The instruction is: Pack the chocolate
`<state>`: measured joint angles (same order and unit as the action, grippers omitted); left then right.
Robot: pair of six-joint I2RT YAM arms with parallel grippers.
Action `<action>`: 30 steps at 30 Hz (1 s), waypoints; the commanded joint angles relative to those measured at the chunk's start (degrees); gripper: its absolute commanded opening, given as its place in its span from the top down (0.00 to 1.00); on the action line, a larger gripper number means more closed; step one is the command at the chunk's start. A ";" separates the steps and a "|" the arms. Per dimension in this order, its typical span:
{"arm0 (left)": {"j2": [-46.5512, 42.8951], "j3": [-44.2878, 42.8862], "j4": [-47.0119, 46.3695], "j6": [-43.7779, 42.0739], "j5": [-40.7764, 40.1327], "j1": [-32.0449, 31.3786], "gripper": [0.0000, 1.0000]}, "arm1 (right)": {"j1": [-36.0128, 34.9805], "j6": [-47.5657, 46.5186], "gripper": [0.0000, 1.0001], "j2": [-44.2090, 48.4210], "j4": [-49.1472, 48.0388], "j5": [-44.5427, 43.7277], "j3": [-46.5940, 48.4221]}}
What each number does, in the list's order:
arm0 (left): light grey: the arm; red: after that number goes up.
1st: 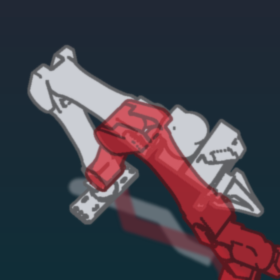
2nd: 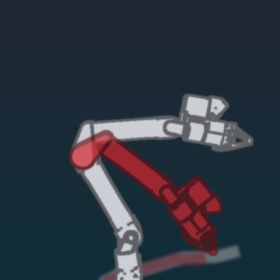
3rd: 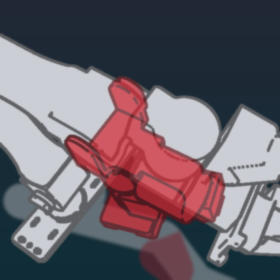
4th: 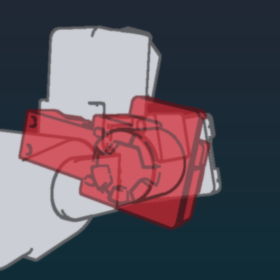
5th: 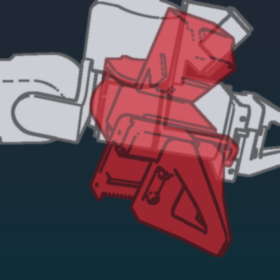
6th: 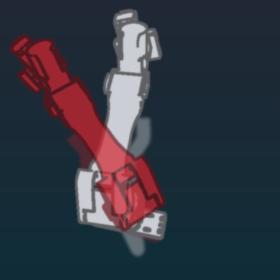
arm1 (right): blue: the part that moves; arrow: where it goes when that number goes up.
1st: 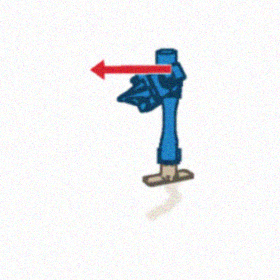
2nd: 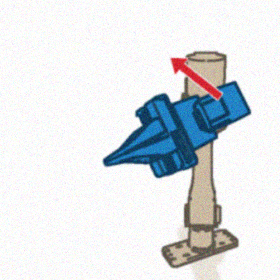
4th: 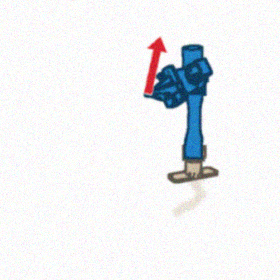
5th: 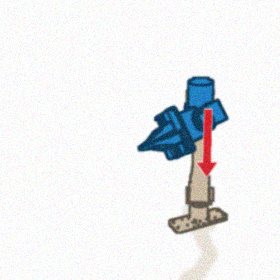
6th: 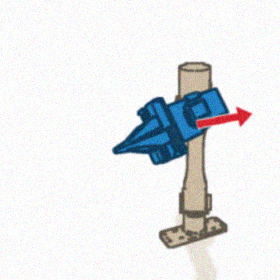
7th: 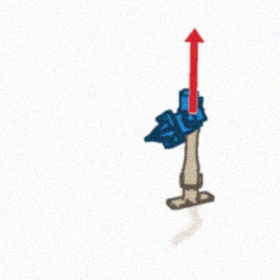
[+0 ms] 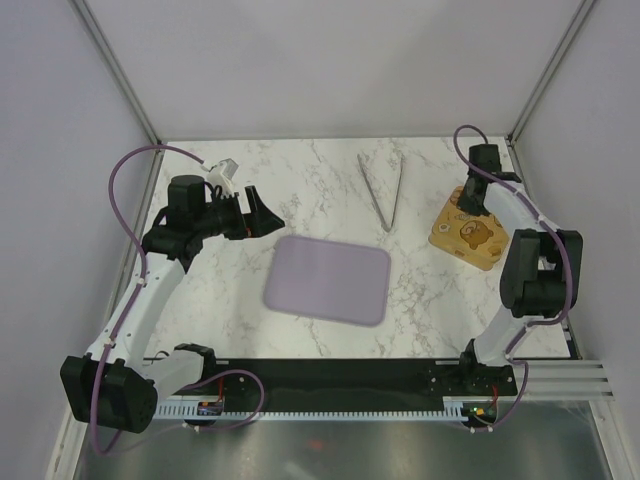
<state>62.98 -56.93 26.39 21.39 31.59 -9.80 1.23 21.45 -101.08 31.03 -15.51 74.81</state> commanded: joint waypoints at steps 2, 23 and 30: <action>-0.75 0.06 -2.05 -0.38 -0.57 0.31 0.00 | 7.44 2.89 1.00 6.15 2.55 -5.06 -0.96; -1.19 0.32 -3.01 -1.35 -4.52 0.31 0.00 | 6.15 3.16 1.00 10.82 -3.08 -7.43 -4.32; 1.35 0.94 -4.42 -0.39 -5.58 0.22 0.00 | 5.97 -1.05 0.95 1.96 -9.40 -4.09 2.17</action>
<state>63.37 -56.23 24.95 21.39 27.40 -9.80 6.39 23.07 -94.52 24.84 -19.75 72.90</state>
